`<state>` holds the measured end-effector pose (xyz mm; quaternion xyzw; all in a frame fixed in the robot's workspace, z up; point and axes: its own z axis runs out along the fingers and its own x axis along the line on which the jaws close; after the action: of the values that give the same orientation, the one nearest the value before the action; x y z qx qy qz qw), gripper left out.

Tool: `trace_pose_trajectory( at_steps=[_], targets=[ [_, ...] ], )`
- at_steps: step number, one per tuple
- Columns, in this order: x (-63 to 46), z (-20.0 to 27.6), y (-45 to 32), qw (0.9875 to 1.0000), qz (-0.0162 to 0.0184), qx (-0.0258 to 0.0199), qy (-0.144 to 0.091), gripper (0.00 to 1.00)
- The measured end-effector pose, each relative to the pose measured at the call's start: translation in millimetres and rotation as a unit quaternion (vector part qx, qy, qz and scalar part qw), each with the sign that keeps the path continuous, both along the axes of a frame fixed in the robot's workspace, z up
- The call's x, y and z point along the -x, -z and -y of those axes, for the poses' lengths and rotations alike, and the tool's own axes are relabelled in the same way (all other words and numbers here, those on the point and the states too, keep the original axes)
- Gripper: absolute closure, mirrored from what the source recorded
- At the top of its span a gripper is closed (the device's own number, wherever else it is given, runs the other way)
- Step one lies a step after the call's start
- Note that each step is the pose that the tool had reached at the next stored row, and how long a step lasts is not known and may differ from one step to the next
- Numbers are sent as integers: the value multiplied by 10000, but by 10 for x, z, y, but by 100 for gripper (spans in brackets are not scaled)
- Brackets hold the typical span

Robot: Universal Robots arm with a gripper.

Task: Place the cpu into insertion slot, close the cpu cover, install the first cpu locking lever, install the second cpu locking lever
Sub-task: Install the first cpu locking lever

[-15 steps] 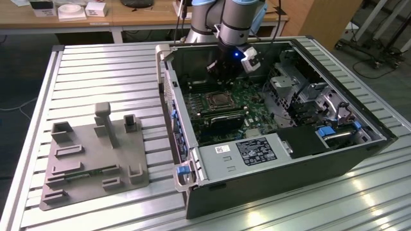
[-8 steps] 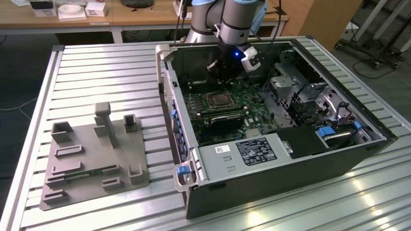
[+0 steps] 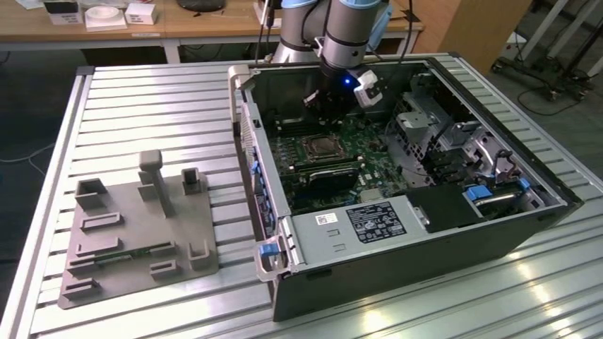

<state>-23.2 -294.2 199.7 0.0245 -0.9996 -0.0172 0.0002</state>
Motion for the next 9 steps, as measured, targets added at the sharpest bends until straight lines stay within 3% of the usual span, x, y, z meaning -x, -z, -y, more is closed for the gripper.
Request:
trace_pose_trajectory(
  at_steps=[9],
  targets=[
    [-1,4,-2,10000,1,8,0,90]
  ],
)
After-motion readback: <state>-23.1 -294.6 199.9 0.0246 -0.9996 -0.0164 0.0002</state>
